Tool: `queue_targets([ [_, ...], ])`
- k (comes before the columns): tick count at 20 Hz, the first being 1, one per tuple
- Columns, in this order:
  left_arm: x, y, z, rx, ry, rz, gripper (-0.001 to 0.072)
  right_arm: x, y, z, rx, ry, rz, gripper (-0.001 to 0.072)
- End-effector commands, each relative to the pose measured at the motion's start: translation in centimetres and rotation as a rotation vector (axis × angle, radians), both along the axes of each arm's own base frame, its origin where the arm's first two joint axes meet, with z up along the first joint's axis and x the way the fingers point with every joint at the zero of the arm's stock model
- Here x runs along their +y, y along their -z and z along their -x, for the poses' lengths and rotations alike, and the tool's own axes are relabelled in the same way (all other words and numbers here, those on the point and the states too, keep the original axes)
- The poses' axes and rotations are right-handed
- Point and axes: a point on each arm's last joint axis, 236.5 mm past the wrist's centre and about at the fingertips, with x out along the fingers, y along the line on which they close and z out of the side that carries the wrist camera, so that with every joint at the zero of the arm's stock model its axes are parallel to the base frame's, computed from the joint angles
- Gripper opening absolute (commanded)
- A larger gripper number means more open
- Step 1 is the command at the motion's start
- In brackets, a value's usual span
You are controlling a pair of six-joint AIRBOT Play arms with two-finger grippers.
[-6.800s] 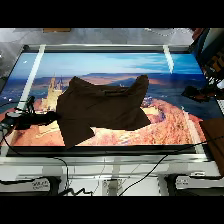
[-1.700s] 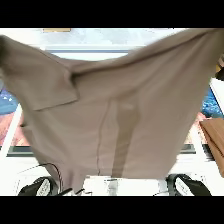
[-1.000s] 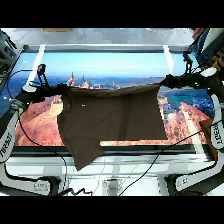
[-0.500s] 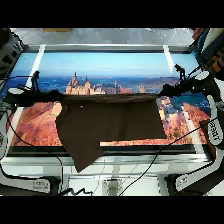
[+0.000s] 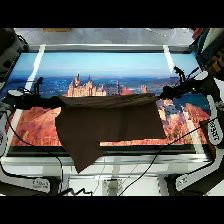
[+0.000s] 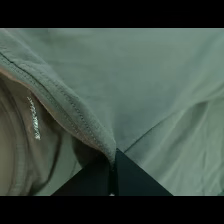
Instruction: Fold the clothes and pants, and hang the long-sleeved shirts on hangers.
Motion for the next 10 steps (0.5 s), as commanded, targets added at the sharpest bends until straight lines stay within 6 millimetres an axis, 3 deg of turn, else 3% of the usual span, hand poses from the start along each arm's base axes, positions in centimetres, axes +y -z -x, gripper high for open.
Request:
queue_targets([
  [1, -0.1, 0.4, 0.9, 0.028, 0.030, 0.000, 0.0013, 1.3, 1.1, 1.4, 0.053, -0.051, 0.023, 0.0012],
  [5, 1.7, 2.3, 2.4, 0.089, 0.058, -0.112, 0.0013, 1.1, 3.8, 3.7, 0.130, -0.139, 0.156, 0.0012],
  [10, 2.7, 3.1, 3.0, 0.116, 0.068, -0.166, 0.0023, -0.4, 4.5, 4.2, 0.165, -0.109, 0.227, 0.0013],
])
